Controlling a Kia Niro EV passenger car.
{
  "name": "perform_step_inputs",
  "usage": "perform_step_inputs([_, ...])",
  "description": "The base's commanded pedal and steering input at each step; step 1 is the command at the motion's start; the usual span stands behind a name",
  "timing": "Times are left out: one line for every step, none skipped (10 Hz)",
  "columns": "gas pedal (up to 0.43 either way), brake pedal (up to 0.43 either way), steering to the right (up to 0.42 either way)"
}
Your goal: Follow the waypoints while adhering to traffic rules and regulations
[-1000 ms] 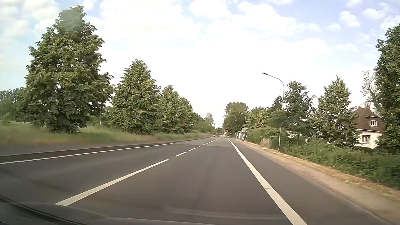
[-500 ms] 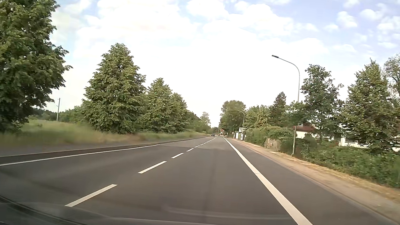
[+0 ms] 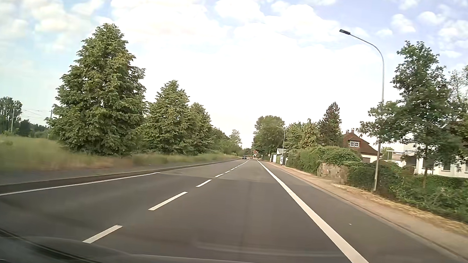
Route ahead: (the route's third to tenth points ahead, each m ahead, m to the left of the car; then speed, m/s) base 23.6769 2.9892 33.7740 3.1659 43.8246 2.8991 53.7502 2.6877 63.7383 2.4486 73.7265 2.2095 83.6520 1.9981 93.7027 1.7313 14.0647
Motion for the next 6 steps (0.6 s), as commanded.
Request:
perform_step_inputs([0.047, 0.024, 0.008])
perform_step_inputs([0.047, 0.030, 0.007])
perform_step_inputs([0.047, 0.030, 0.007])
perform_step_inputs([0.047, 0.030, 0.007])
perform_step_inputs([0.047, 0.030, 0.007])
perform_step_inputs([0.047, 0.030, 0.007])
